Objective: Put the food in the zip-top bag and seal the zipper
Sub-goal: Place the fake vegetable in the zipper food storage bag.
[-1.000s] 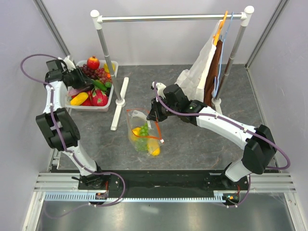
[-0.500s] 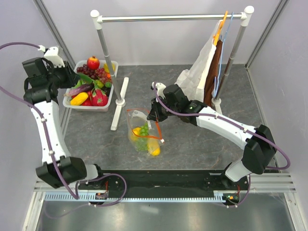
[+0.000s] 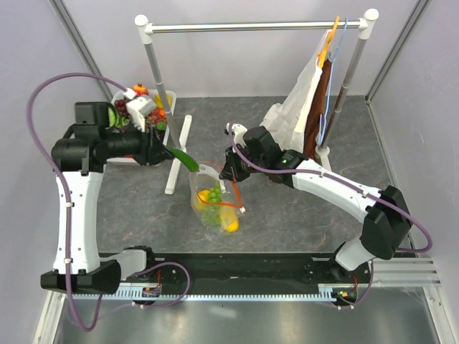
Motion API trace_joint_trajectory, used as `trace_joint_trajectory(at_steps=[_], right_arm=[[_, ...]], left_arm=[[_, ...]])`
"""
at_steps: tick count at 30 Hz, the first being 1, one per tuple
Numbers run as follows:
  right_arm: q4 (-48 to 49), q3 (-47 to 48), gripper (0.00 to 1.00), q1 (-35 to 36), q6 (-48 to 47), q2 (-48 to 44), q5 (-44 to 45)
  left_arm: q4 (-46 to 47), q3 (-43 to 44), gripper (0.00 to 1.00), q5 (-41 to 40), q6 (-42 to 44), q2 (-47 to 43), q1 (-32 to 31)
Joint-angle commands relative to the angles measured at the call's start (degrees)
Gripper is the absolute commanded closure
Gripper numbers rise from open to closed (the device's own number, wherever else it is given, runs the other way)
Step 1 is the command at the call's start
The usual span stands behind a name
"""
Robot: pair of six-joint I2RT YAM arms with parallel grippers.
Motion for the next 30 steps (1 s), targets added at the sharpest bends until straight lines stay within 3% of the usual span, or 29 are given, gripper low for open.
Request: trace_joint_trajectory(at_steps=[1,9,20,24,25,27,30], right_arm=[[1.9,1.3,1.0,0.2,-0.4,-2.3,0.1],[2.1,1.7,1.0,0.7,0.0,-3.6,-0.9],[3.6,2.0,1.0,1.4,0.5,-5.1,-2.4],[3.8,2.0,1.0,1.4,0.4,-5.4,-2.4],[3.8,1.7,1.0,1.4,0.4,-5.4,-2.6],[3.9,1.5,1.0,1.4,0.0,-5.7,-2.7],[4.3,0.9,1.0,1.4,-1.1,-5.9,-3.2]], left_arm=[[0.4,-1.5,0.89,0.2,-4.2,-1.5,-9.6],[3.5,-7.0,0.89,-4.7,-7.0,2.0,-22.2],[5.2,-11.7,0.82,-0.7,-9.1,9.0,-27.8],[4.3,-13.2,0.57,0.5,-9.3,10.5,-27.8],[4.3,-12.4,0.36,-0.8,-9.2,10.2,-27.6],[4.3,-9.8,0.08,-1.5,-9.7,9.5,-26.3],[3.2,-3.9,0.0,2.0,-9.8,10.1,-19.1]])
